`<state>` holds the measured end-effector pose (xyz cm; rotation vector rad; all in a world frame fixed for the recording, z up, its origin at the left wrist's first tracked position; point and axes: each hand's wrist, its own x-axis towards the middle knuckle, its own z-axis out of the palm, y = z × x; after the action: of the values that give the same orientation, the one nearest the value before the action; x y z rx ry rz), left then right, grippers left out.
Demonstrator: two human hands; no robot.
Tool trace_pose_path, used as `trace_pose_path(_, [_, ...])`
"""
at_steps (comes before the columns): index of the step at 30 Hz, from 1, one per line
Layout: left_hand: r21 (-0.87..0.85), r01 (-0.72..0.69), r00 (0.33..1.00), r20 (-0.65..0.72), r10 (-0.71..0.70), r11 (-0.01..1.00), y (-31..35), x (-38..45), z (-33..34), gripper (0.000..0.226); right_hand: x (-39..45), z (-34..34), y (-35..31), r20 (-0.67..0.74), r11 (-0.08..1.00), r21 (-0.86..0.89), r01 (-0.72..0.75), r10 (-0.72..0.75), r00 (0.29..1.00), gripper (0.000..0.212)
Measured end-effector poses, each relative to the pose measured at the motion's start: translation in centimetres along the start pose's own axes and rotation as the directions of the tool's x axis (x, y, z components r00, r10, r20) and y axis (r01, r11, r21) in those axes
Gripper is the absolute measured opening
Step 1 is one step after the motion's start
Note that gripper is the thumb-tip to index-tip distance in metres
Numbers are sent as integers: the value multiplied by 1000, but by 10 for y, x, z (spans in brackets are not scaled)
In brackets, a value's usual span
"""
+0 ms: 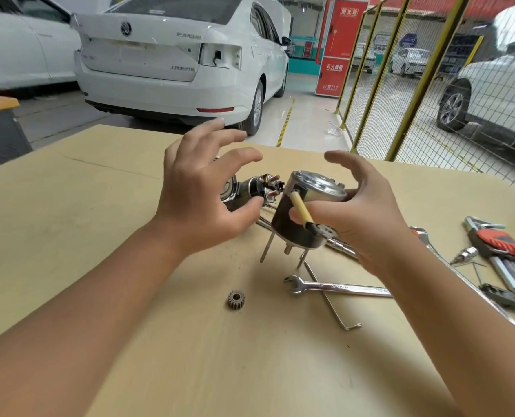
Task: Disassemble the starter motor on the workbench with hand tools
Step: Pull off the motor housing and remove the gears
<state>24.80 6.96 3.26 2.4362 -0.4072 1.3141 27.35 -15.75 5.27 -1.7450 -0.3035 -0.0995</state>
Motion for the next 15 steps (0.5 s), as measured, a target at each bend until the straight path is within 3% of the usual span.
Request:
trace_pose_path(3, [-61,-119,986,-123,111,991,14,-1,1,38,1,-3,-2,-3,996,83,-15,15,1000,80])
trace_pose_path(6, [-28,-114,984,-143,109,993,20,-2,5,30,4,-6,2,4,970,214,-113,115,993,65])
trace_pose_path(10, [39,53,988,-145,-47,998,4,0,9,26,11,-12,5,-12,905,372,-206,227,974,39])
trace_pose_path(12, [66,159,981,-119,-151,985,-6,4,9,31,16,-16,5,-44,879,425,-216,259,965,39])
trace_pose_path(15, [95,275,960,34,-279,957,-17,6,15,43,36,-19,-1,-111,894,379,-239,301,947,53])
